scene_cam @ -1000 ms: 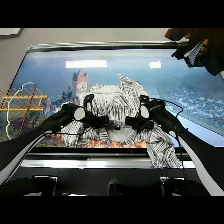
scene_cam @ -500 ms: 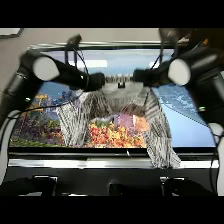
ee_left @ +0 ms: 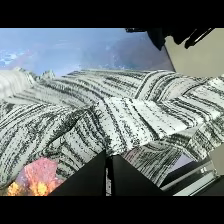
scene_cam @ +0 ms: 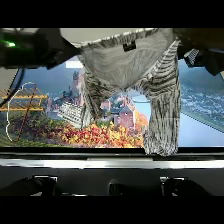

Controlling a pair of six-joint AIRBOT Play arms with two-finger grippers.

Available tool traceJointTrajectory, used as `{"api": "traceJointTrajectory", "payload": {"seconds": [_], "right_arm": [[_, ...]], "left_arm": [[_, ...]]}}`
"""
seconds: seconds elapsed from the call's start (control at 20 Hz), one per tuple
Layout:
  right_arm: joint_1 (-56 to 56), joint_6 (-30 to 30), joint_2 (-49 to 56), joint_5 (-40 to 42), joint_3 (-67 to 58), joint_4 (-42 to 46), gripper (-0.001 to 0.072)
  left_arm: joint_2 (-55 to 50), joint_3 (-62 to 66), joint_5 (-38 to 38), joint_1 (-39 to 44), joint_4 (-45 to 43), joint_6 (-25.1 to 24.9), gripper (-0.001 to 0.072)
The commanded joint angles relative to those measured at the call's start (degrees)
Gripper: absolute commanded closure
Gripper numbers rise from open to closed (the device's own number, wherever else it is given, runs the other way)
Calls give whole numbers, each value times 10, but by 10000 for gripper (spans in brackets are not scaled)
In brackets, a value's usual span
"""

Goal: Fold the clothes and pants, and hang the long-sleeved shirts on hangers.

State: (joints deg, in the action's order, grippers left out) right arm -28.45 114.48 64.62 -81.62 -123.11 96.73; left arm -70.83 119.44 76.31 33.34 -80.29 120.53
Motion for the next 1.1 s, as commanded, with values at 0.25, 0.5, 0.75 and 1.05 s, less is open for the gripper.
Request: {"api": "traceJointTrajectory", "payload": {"seconds": [0.25,0.5,0.75,1.05], "right_arm": [[0,49,-59,-28,-3,-86,669],[0,16,-56,-74,154,3,670],[0,70,-55,4,377,10,671],[0,170,-55,93,559,-16,671]], "left_arm": [[62,-4,15,0,16,32,675],[46,-116,49,0,-22,95,675],[-8,-282,30,0,-42,107,675],[-17,-468,-65,0,-34,126,675]]}}
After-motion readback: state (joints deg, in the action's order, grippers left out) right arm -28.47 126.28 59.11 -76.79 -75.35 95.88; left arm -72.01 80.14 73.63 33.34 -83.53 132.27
